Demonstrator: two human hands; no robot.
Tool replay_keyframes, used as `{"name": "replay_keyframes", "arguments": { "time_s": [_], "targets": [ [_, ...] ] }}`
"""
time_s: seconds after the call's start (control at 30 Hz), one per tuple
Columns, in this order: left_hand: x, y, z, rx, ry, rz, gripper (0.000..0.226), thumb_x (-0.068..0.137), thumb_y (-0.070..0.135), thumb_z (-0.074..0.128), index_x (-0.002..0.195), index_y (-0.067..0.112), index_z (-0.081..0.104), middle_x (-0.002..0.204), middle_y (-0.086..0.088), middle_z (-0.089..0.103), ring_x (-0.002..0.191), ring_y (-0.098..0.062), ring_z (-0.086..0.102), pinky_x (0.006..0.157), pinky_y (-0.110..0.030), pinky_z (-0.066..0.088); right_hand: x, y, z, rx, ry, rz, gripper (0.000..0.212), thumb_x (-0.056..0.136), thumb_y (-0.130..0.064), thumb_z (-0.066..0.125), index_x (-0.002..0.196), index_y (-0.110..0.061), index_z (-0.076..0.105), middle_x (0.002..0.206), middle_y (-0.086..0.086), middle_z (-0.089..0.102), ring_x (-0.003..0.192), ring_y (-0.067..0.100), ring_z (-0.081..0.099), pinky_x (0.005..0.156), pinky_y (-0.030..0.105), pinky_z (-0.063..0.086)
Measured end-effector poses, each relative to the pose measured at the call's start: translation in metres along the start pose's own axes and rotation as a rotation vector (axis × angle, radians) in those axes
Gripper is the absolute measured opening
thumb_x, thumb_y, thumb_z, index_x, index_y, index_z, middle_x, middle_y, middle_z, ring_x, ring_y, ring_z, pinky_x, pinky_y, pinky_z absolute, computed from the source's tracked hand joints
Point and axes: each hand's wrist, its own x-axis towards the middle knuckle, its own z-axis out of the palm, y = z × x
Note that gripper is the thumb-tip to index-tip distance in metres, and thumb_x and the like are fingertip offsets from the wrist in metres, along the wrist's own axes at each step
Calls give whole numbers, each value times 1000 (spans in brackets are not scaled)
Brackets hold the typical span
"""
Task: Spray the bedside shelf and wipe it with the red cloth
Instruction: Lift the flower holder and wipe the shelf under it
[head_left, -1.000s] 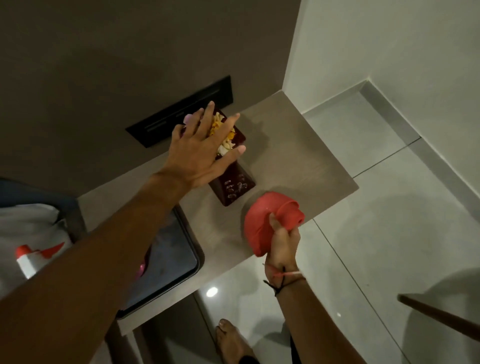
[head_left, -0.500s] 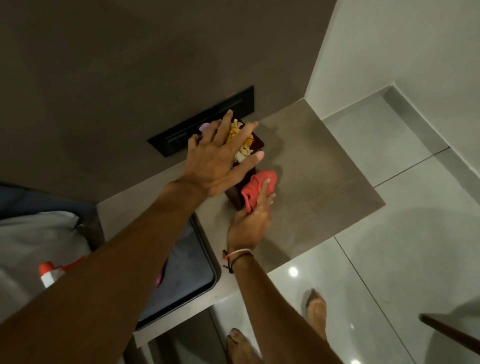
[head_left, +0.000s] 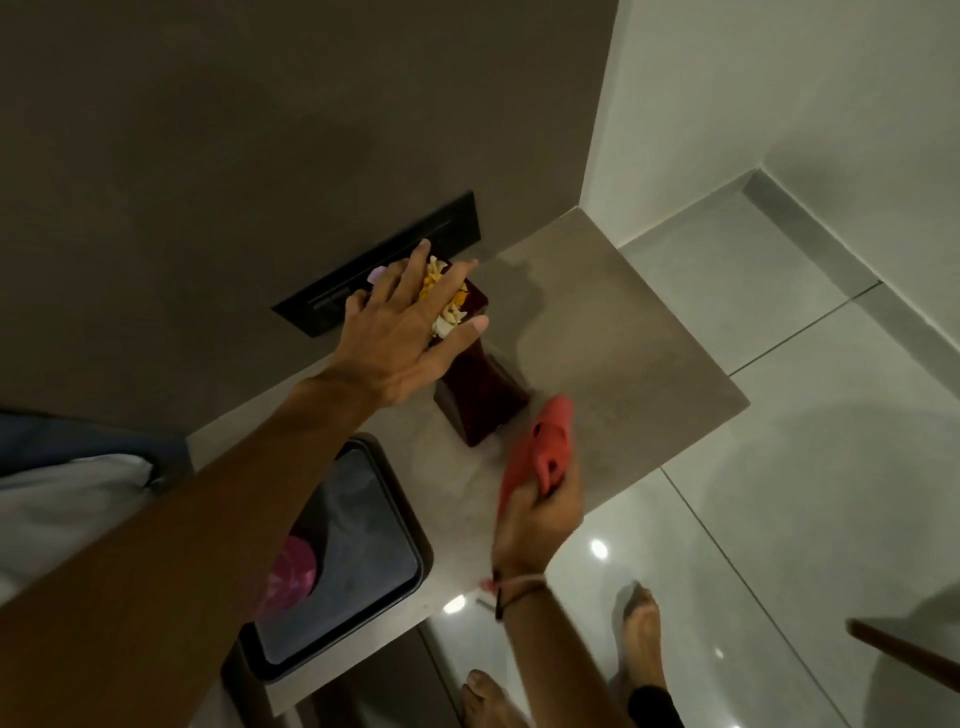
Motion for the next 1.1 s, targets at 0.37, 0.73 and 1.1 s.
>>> {"name": "replay_keyframes", "arguments": {
  "time_s": [0.37, 0.73, 1.1],
  "targets": [
    [-1, 1, -2, 4, -15, -22, 67, 97, 66, 34, 158, 49, 14, 175, -1, 0, 159, -32, 10, 121, -65, 19, -25, 14, 27, -202, -423, 22, 40, 99, -5, 55, 128, -32, 61, 73, -10, 58, 55, 0, 54, 51, 10, 50],
    [-4, 7, -3, 10, -4, -13, 66, 98, 65, 34, 159, 46, 16, 174, -2, 0, 159, -32, 10, 120, -66, 20, 35, -3, -5, -62, 88, 118, 20, 95, 5, 53, 92, -14, 59, 70, -13, 50, 57, -7, 57, 59, 16, 49],
    [-3, 6, -2, 27, 0, -20, 67, 97, 67, 32, 159, 47, 15, 175, -2, 0, 159, -32, 10, 120, -64, 23, -5, 6, -21, -199, -554, 322, 23, 93, 2, 62, 78, -15, 63, 70, -1, 62, 63, 13, 60, 62, 21, 54]
  ]
}}
